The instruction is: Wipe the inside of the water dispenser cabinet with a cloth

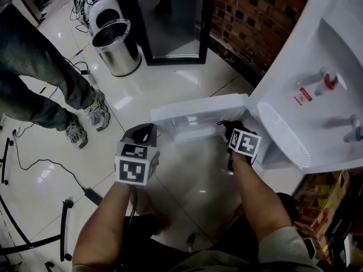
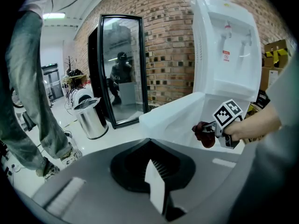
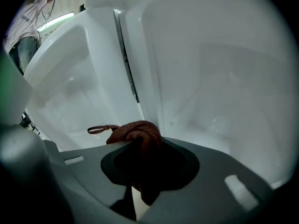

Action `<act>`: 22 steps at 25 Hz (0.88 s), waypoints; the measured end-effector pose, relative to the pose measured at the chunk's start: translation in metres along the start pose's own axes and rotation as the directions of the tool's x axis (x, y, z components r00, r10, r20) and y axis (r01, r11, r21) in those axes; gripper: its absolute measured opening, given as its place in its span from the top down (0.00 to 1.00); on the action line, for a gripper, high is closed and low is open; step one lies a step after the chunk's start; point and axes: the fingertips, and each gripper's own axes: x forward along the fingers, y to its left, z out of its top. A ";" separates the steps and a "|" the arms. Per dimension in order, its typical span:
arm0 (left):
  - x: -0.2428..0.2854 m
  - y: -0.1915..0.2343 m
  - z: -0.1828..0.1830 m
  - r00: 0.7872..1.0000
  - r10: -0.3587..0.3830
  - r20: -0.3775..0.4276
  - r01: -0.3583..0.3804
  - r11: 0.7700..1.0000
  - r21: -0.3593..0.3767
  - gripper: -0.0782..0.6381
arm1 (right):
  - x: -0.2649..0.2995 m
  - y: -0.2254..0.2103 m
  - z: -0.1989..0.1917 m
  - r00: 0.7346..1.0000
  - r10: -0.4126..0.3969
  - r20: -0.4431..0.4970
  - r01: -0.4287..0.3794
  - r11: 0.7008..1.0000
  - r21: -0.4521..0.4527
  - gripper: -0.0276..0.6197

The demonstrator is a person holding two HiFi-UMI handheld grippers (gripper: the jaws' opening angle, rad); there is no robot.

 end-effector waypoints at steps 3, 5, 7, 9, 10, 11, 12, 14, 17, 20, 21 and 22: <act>0.000 -0.001 0.001 1.000 -0.002 -0.002 0.002 1.000 0.003 0.89 | -0.004 0.004 -0.003 1.000 0.017 -0.012 -0.017 1.000 -0.016 0.80; 0.000 -0.002 0.001 1.000 0.000 -0.004 0.000 1.000 0.004 0.89 | -0.008 0.017 -0.010 0.998 0.053 -0.030 -0.054 0.998 -0.032 0.80; 0.000 -0.001 0.001 1.000 0.002 -0.006 -0.002 1.000 0.005 0.89 | -0.014 0.043 -0.020 0.992 0.115 -0.052 -0.118 0.991 -0.061 0.79; 0.000 -0.001 0.000 1.000 0.002 -0.007 -0.002 1.000 0.007 0.89 | -0.021 0.076 -0.034 0.978 0.191 -0.082 -0.199 0.974 -0.104 0.80; -0.001 -0.001 0.000 1.000 0.001 -0.007 -0.001 1.000 0.007 0.89 | -0.024 0.092 -0.041 0.968 0.230 -0.102 -0.242 0.962 -0.127 0.79; -0.002 -0.002 0.000 1.000 0.000 -0.006 0.000 1.000 0.008 0.89 | -0.027 0.108 -0.049 0.956 0.266 -0.124 -0.283 0.947 -0.150 0.79; -0.002 -0.002 -0.001 1.000 -0.002 -0.006 0.002 1.000 0.008 0.89 | -0.029 0.124 -0.057 0.943 0.299 -0.148 -0.322 0.931 -0.174 0.79; -0.003 -0.003 -0.001 1.000 -0.003 -0.004 0.004 1.000 0.008 0.89 | -0.032 0.153 -0.072 0.908 0.370 -0.196 -0.408 0.888 -0.213 0.79; -0.002 -0.005 -0.001 1.000 -0.006 -0.004 0.006 1.000 0.007 0.89 | -0.039 0.200 -0.091 0.829 0.494 -0.261 -0.551 0.801 -0.234 0.79; -0.003 -0.004 -0.001 1.000 -0.006 -0.004 0.006 1.000 0.004 0.89 | -0.038 0.238 -0.103 0.775 0.560 -0.295 -0.627 0.742 -0.239 0.79; -0.003 -0.004 -0.001 1.000 -0.007 -0.003 0.007 1.000 0.002 0.89 | -0.036 0.247 -0.106 0.767 0.566 -0.302 -0.636 0.734 -0.240 0.79; -0.003 -0.004 -0.001 1.000 -0.008 -0.003 0.008 1.000 -0.001 0.89 | -0.033 0.254 -0.108 0.765 0.564 -0.310 -0.638 0.731 -0.244 0.79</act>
